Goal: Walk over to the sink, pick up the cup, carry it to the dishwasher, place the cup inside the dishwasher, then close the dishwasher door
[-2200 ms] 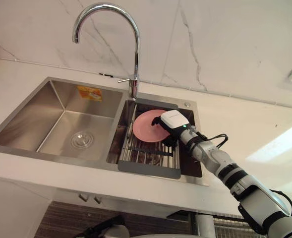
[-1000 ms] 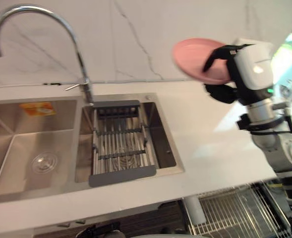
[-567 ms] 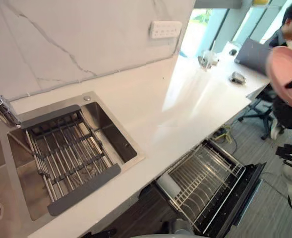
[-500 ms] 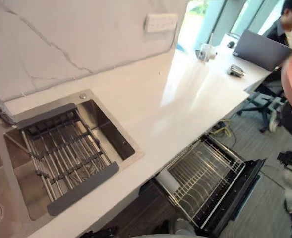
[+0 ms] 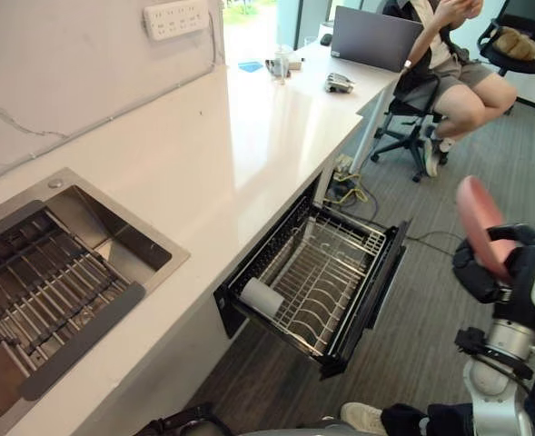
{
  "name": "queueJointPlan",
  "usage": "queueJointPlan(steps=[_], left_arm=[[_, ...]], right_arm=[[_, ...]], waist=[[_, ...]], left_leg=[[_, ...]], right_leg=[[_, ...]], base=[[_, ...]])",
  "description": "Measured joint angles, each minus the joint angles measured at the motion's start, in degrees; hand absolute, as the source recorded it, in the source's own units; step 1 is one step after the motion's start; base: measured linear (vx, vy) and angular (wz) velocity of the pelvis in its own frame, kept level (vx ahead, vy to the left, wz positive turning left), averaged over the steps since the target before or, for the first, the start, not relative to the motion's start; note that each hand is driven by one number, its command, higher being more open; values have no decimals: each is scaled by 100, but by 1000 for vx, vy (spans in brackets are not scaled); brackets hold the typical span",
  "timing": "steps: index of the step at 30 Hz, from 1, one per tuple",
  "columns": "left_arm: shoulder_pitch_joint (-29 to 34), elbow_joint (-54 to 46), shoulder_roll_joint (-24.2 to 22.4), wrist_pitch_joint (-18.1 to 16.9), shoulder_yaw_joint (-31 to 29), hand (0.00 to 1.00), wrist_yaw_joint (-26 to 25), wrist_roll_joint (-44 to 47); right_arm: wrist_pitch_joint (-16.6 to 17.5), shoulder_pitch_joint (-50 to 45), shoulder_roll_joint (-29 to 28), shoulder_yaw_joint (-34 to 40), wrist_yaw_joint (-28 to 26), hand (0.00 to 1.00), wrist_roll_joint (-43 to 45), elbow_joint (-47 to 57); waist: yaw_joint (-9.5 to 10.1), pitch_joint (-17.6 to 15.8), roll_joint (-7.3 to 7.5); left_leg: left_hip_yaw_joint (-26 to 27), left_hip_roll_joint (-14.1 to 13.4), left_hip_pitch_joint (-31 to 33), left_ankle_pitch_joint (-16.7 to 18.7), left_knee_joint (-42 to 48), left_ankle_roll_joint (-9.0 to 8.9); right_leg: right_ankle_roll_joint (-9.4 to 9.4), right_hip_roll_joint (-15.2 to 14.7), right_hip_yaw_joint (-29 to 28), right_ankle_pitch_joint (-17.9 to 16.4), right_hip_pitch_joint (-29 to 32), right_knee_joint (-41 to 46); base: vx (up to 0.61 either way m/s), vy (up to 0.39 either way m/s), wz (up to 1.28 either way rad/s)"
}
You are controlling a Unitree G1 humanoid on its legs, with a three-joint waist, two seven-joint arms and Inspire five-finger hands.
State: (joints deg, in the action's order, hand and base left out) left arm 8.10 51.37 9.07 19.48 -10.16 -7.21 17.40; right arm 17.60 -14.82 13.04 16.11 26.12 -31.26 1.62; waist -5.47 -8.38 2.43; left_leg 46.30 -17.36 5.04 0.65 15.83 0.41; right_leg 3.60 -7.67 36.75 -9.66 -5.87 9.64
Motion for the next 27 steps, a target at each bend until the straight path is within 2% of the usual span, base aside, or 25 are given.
queueJointPlan(steps=[2, 4, 10, 14, 17, 20, 22, 25, 27], left_arm=[[1, 0, -53, -67, 4, 100, 0, -6], [-2, -14, -71, -135, 52, 100, 11, -5], [0, 30, -69, -289, 60, 100, 90, -11], [0, 33, -18, -374, 167, 100, 137, -60], [-1, 22, -1, -417, 169, 100, 290, -62], [-25, -84, -2, -431, 184, 100, 694, -57], [-128, -228, 2, -362, 274, 100, 1271, 43], [-430, -221, 14, -375, 464, 100, 1417, 342], [-560, -219, 51, -396, 561, 100, 1336, 609]], right_arm=[[-21, -7, -21, -379, -267, 0, -103, 0], [-69, -8, -30, -692, -456, 0, -220, -11], [-137, 145, 23, -761, -467, 0, -214, -392], [-401, 433, 173, -804, -478, 0, -210, -1175], [-633, 769, 591, -1042, -511, 0, -217, -1843], [-952, 1386, 1031, -1154, -517, 0, -208, -2439], [-1145, 2285, 1516, -1202, -504, 0, -53, -2977], [-1310, 3455, 1940, -1284, -504, 0, 422, -3258], [-1355, 3878, 1989, -1358, -500, 0, 537, -3253]], waist=[[21, -31, -53], [136, -44, -80], [245, -94, -103], [287, -116, -116], [300, -198, -156], [301, -381, -286], [303, -652, -541], [325, -1094, -841], [365, -1293, -920]], left_leg=[[-82, 99, 1, -113, -144, 27], [-166, 234, 0, -213, -304, 73], [-251, 539, -69, -317, -630, 148], [-268, 639, -84, -326, -699, 170], [-317, 661, -60, -329, -703, 177], [-389, 669, 92, -366, -699, 231], [-463, 672, 362, -433, -727, 321], [-644, 742, 651, -575, -900, 379], [-742, 785, 799, -654, -1020, 378]], right_leg=[[-3, -61, 97, -32, 10, 102], [10, -154, 205, -74, 15, 212], [52, -344, 320, -97, 1, 304], [89, -403, 342, -75, -5, 286], [117, -399, 389, -54, -28, 238], [120, -388, 452, -14, 69, 221], [88, -366, 464, 93, 326, 200], [51, -362, 374, 254, 710, 167], [34, -329, 323, 363, 876, 90]], base=[[-71, -8, 32], [-16, 15, 28], [25, 50, 14], [28, 35, 4], [6, 16, 7], [-33, 21, 12], [-62, 49, 6], [-61, 71, -12], [8, 57, -16]])
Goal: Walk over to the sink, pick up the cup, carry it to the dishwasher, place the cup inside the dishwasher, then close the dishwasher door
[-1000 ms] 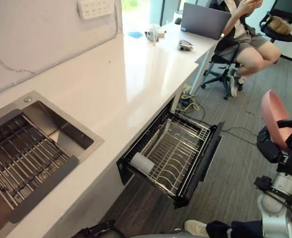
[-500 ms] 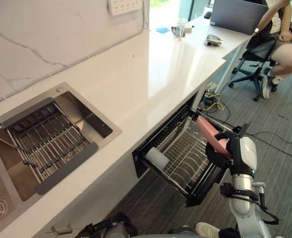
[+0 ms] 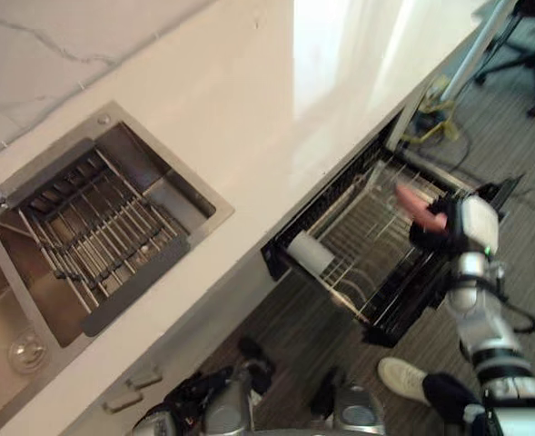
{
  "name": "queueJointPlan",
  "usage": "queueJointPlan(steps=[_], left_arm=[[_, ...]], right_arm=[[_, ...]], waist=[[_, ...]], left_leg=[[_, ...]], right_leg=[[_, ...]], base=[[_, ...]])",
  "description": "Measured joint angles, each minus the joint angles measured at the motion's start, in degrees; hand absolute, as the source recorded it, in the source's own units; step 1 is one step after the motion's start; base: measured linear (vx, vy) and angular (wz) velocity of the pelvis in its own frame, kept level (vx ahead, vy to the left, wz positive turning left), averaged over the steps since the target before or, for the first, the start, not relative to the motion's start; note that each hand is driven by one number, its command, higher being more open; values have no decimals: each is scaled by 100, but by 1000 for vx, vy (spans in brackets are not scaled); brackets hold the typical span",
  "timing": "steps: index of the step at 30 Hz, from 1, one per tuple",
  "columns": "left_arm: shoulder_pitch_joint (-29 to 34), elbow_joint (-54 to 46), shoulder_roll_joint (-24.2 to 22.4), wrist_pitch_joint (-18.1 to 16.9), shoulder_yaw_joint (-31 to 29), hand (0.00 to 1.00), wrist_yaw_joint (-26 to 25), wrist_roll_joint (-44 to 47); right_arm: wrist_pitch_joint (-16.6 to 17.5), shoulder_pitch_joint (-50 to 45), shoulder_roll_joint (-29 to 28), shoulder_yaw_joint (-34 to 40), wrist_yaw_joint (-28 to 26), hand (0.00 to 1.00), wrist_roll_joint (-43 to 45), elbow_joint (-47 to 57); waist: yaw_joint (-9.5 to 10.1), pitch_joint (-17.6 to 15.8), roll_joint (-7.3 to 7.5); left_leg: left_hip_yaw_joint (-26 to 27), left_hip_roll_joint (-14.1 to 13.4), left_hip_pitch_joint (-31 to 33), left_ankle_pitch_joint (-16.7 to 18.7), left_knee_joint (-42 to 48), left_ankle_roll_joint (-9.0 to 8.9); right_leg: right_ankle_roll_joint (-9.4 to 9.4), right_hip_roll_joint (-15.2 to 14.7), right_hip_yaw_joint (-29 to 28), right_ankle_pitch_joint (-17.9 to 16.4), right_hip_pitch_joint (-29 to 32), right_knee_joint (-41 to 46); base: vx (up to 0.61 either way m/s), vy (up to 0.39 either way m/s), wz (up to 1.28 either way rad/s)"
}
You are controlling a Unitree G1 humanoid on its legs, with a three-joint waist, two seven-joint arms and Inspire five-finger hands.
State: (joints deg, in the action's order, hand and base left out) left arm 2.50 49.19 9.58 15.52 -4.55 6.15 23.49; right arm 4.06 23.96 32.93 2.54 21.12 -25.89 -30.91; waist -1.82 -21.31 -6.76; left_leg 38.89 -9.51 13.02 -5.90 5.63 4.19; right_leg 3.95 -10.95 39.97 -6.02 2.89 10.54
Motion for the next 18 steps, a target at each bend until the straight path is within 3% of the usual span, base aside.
queueJointPlan(steps=[6, 11, 18], left_arm=[[-255, -31, -36, -38, 174, 100, 2, 287], [-367, 13, -84, -88, 270, 100, 6, 311], [-416, 82, -154, -159, 283, 100, 18, 349]], right_arm=[[-305, 596, 9, -331, 147, 0, 11, -206], [-396, 1103, 14, -565, 192, 0, 192, -551], [-423, 1016, -138, -580, 395, 0, 197, -585]], waist=[[154, -354, -215], [339, -377, -262], [403, -390, -290]], left_leg=[[-330, 114, 300, -55, -83, 19], [-669, 112, 367, -96, -55, -39], [-928, 90, 379, -59, 56, -97]], right_leg=[[33, 14, 96, 127, 158, -204], [32, 49, 66, 141, 169, -289], [33, 89, 96, 141, 72, -359]], base=[[62, 35, 8], [31, -8, -3], [6, 7, 1]])
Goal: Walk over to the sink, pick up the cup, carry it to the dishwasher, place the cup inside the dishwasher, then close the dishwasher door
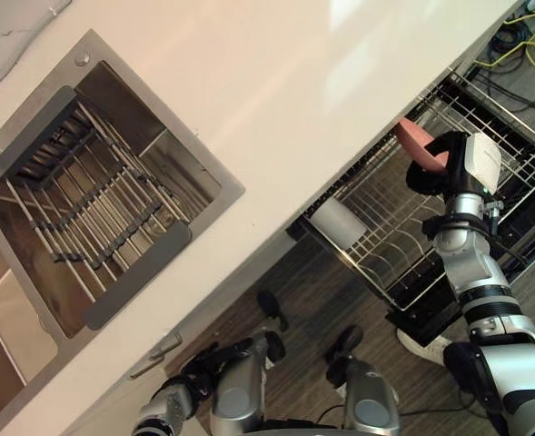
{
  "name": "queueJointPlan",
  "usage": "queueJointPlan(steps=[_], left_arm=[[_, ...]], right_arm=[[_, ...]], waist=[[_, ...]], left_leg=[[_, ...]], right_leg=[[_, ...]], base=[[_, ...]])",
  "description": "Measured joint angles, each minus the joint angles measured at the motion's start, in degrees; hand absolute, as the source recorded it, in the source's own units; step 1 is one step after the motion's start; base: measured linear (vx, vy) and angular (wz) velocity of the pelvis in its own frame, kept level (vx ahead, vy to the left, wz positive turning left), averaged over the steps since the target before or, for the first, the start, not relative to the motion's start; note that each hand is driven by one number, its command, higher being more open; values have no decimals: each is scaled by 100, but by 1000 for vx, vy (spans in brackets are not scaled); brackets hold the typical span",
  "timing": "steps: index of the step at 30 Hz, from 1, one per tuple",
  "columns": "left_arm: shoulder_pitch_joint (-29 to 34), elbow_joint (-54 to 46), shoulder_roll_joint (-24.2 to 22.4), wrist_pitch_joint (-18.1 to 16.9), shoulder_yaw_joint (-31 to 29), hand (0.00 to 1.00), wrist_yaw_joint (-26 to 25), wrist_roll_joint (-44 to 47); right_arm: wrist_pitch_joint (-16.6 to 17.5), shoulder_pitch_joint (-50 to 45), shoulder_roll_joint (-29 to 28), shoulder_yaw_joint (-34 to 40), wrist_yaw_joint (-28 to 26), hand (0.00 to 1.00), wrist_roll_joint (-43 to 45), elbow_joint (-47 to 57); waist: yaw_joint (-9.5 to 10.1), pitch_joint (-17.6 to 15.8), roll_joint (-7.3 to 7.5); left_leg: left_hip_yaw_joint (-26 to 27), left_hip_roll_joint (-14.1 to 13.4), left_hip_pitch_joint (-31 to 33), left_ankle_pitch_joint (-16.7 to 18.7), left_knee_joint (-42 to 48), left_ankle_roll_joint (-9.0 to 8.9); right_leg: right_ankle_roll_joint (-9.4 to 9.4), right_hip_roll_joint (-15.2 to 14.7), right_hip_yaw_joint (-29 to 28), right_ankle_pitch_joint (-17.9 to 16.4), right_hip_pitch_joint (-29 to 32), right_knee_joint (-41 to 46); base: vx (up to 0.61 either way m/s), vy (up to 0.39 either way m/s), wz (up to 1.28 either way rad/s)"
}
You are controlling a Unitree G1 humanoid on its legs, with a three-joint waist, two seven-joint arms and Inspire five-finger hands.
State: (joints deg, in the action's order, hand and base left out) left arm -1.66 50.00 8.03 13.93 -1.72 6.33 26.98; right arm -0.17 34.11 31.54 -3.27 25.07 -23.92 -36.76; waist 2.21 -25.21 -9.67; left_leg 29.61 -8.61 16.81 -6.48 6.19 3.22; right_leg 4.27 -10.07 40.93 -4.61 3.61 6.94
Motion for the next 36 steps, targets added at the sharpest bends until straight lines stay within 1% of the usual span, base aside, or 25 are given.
queueJointPlan(steps=[2, 5, 7, 9, 10, 11, 12, 14, 15, 16, 18, 21, 24, 26, 29, 31, 36], left_arm=[[-22, 32, -8, -2, 2, 100, -3, 0], [-77, 56, -17, 5, 111, 100, -11, -2], [-108, 122, -30, 11, 113, 100, -11, -2], [-137, 167, -37, 10, 114, 100, -11, -2], [-138, 161, -60, 2, 112, 100, -12, -1], [-138, 160, -73, -4, 108, 100, -14, -1], [-137, 167, -83, -14, 97, 100, -24, 0], [-137, 162, -88, -39, 102, 100, -94, -4], [-137, 162, -99, -50, 99, 100, -129, -4], [-136, 160, -102, -59, 96, 100, -129, -3], [-125, 152, -97, -69, 52, 100, -129, -2], [-107, 150, -88, -70, -30, 100, -131, -2], [-82, 149, -63, -71, -68, 100, -135, -1], [-73, 138, -61, -71, -68, 100, -135, -1], [-47, 60, -34, -67, -67, 100, -133, -1], [24, -62, -22, -63, -67, 100, -134, -1], [31, -116, 35, -29, -67, 100, -127, -1]], right_arm=[[6, -113, -56, 3, 17, 0, -21, 65], [54, -376, -167, 1, 20, 0, -100, 361], [180, -665, -459, -111, 26, 0, -96, 547], [152, -913, -729, -286, 42, 0, -88, 409], [168, -1305, -1117, -361, 182, 0, -64, 337], [286, -1524, -1300, -364, 421, 0, -69, 369], [492, -1897, -1616, -340, 788, 0, -59, 634], [578, -2174, -1823, -324, 1059, 0, -82, 843], [613, -2311, -1844, -287, 1269, 0, -108, 896], [632, -2388, -1862, -214, 1352, 0, -112, 945], [652, -2633, -1958, 123, 1594, 0, -106, 1089], [637, -2861, -1947, 333, 1718, 0, -102, 1095], [644, -2951, -1962, 344, 1779, 0, -159, 1164], [586, -2949, -1955, 351, 1798, 0, -284, 1163], [396, -2898, -1916, 356, 1801, 0, -558, 1160], [193, -2805, -1773, 356, 1801, 0, -740, 1158], [29, -2665, -1439, 408, 1780, 0, -786, 1140]], waist=[[0, 0, 0], [-3, -2, 3], [-8, -4, 7], [3, -5, 8], [31, -7, 11], [38, -8, 13], [23, -14, 22], [-14, -19, 29], [-6, -29, 45], [3, -33, 51], [-16, -72, 110], [-47, -114, 177], [-135, -144, 225], [-134, -146, 229], [-129, -165, 269], [-125, -175, 296], [-124, -203, 352]], left_leg=[[-52, -21, -10, 32, 14, -51], [-81, -30, -53, 37, 16, -67], [-93, -52, -105, 29, 15, -94], [-125, -55, -138, 15, 6, -114], [-172, -51, -137, -2, -11, -138], [-189, -46, -136, -11, -26, -149], [-201, -36, -143, -19, -46, -156], [-196, -21, -166, -19, -47, -155], [-182, -17, -181, -19, -52, -154], [-178, -16, -181, -19, -53, -154], [-126, -16, -197, -22, -57, -150], [-36, -16, -282, -21, -79, -149], [-15, -29, -319, -24, -76, -145], [-15, -28, -321, -25, -76, -143], [-17, -28, -321, -27, -76, -140], [-23, -26, -320, -27, -75, -140], [-70, -26, -317, -27, -64, -140]], right_leg=[[-1, 24, 11, -1, -31, -5], [-5, 34, 13, -7, -76, -3], [-20, 51, 10, -19, -119, 7], [-32, 58, 29, -41, -160, 20], [-28, 49, 64, -90, -159, 88], [-29, 40, 80, -110, -151, 122], [-30, 18, 90, -137, -140, 177], [-26, -20, 77, -157, -134, 242], [-24, -39, 56, -161, -125, 275], [-25, -47, 49, -164, -116, 293], [-29, -85, -11, -172, -67, 364], [-29, -109, -98, -172, -67, 409], [-31, -109, -119, -172, -81, 431], [-31, -111, -118, -172, -83, 435], [-31, -113, -114, -171, -85, 436], [-31, -112, -105, -169, -93, 431], [-23, -90, -45, -163, -151, 379]], base=[[3, 14, 2], [-4, 54, 1], [-16, 51, -1], [-14, 42, 7], [-5, 46, 13], [14, 47, 13], [19, 38, 6], [13, 63, 0], [2, 72, -4], [-3, 85, -6], [-1, 74, -10], [1, 60, -15], [0, 26, -4], [4, 34, 0], [13, 38, 1], [0, 0, 0], [13, 17, 4]])
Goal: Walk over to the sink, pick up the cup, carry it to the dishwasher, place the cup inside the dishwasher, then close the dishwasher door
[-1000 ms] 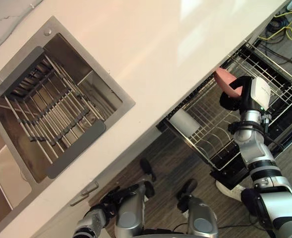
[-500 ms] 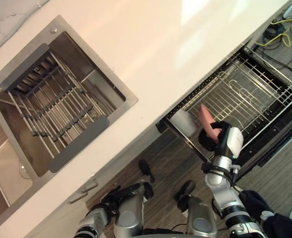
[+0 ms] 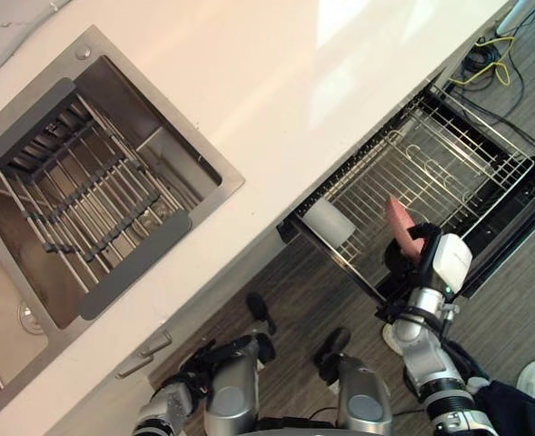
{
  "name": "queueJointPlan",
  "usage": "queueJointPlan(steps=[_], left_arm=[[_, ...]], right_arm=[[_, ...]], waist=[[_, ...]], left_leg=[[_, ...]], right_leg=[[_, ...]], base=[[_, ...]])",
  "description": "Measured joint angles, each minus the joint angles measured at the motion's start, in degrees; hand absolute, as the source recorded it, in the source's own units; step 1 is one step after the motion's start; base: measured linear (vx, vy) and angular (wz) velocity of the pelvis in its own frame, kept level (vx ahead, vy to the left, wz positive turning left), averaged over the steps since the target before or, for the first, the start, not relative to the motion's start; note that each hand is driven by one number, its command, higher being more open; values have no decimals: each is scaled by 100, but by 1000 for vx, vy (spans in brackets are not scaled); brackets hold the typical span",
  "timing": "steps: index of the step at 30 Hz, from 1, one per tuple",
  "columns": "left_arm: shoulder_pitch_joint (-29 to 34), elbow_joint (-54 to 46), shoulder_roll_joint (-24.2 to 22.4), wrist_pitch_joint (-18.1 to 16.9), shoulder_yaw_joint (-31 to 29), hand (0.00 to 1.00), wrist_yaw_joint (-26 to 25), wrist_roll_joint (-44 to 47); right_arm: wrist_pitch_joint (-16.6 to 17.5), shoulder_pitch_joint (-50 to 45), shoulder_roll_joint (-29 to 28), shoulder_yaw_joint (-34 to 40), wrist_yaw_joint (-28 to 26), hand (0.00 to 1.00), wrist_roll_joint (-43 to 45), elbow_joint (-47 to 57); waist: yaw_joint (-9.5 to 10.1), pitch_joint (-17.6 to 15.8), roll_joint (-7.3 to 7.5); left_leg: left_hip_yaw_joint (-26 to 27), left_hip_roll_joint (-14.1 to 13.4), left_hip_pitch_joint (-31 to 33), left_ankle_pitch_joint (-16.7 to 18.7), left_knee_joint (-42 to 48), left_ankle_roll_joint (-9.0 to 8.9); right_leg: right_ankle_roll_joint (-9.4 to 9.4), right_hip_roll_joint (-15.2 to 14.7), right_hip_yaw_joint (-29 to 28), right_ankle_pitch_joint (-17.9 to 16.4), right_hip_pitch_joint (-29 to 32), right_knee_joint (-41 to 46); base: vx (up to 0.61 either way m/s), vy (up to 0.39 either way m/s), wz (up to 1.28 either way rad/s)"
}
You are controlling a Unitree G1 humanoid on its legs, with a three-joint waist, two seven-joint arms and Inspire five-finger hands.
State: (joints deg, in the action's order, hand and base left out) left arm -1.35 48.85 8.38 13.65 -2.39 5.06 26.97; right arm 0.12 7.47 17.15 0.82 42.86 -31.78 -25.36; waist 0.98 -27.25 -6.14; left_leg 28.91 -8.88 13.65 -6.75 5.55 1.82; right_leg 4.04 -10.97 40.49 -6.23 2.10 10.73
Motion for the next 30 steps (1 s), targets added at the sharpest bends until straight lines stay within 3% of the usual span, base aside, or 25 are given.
queueJointPlan(steps=[1, 8, 17, 21, 25, 30], left_arm=[[0, -8, 14, 12, 0, 100, 2, 0], [37, -167, 163, 125, 1, 100, 16, 0], [67, -197, 169, 141, -7, 100, 16, -2], [139, -243, 164, 155, -74, 100, 9, -7], [376, -366, 156, 169, -228, 100, 3, -29], [504, -359, 115, 257, -462, 100, -61, -278]], right_arm=[[-14, 44, 59, 1, -2, 100, 0, -6], [-300, 407, 545, 22, -260, 100, 137, -271], [-307, 524, 487, 20, -755, 100, 700, -319], [-63, 301, 249, 91, -914, 100, 818, -64], [306, -164, -130, 335, -926, 100, 1277, 552], [941, -818, -667, 1576, -738, 100, 1960, 1597]], waist=[[3, 5, 12], [63, 8, 119], [93, 12, 127], [93, 19, 139], [79, 136, 272], [-90, 351, 523]], left_leg=[[-4, 1, 9, 0, 0, 0], [-65, 3, 89, 0, 5, 0], [-74, 4, -1, -1, -11, 0], [-48, 19, -119, -21, -89, -18], [35, 65, -317, -45, -248, -46], [160, 122, -591, -38, -362, -60]], right_leg=[[1, 2, 7, 2, 1, -6], [12, 74, 76, 85, -28, -190], [11, 87, 83, 85, -126, -222], [16, 95, 69, 88, -209, -258], [43, 100, 18, 102, -334, -358], [90, 102, -63, 131, -552, -494]], base=[[21, 24, 7], [24, 29, 3], [16, 44, 0], [14, 45, -3], [36, 30, -6], [49, 31, -9]])
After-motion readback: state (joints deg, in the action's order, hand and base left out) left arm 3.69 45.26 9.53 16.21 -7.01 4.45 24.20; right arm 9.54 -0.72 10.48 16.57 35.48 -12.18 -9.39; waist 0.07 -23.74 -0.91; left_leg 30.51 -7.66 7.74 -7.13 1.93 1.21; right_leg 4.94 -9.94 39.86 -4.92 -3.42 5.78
